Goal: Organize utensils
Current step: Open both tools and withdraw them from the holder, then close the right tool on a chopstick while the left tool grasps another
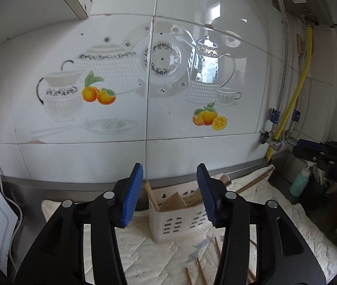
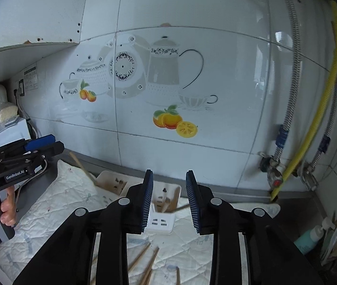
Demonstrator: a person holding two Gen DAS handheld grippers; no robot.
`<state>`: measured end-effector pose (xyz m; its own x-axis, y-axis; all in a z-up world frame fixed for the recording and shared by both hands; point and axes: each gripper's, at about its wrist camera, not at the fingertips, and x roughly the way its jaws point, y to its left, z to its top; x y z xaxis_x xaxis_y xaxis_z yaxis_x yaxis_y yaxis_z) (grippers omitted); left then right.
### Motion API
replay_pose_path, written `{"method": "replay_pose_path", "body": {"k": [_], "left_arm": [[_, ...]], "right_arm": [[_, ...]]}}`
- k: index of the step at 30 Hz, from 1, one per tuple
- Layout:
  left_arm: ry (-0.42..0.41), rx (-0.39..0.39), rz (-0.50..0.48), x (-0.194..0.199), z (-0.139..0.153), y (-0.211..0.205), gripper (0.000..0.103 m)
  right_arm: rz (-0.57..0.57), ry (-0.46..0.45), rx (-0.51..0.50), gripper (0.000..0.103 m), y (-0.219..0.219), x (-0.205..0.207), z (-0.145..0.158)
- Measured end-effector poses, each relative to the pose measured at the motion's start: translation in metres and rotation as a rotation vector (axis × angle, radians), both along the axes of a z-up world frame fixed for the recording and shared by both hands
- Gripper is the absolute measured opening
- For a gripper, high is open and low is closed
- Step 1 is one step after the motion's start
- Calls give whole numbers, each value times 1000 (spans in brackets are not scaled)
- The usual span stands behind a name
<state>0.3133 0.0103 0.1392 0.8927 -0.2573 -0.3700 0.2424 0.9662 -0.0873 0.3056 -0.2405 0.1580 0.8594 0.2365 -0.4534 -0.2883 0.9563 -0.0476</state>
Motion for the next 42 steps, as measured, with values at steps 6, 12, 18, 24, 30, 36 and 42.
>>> {"method": "replay_pose_path", "body": {"k": [6, 12, 18, 24, 30, 36, 42], "left_arm": [[24, 22, -8, -55, -18, 0, 62], [84, 38, -19, -109, -63, -2, 70], [190, 2, -7, -147, -121, 1, 73], [280, 8, -21, -169, -168, -3, 73], [337, -1, -45, -185, -196, -7, 72], [386, 10, -70, -187, -217, -18, 44], [399, 25, -78, -183, -226, -26, 27]], "right_arm": [[-20, 27, 25, 29, -14, -60, -29], [-56, 77, -4, 29, -16, -120, -91], [-60, 203, 46, 28, -11, -164, -162], [-66, 276, 50, 24, 4, -193, -210], [-103, 326, 47, 17, 10, -202, -240], [-115, 341, 70, 9, 8, -201, -247], [-128, 341, 72, 8, 7, -201, -250]]}}
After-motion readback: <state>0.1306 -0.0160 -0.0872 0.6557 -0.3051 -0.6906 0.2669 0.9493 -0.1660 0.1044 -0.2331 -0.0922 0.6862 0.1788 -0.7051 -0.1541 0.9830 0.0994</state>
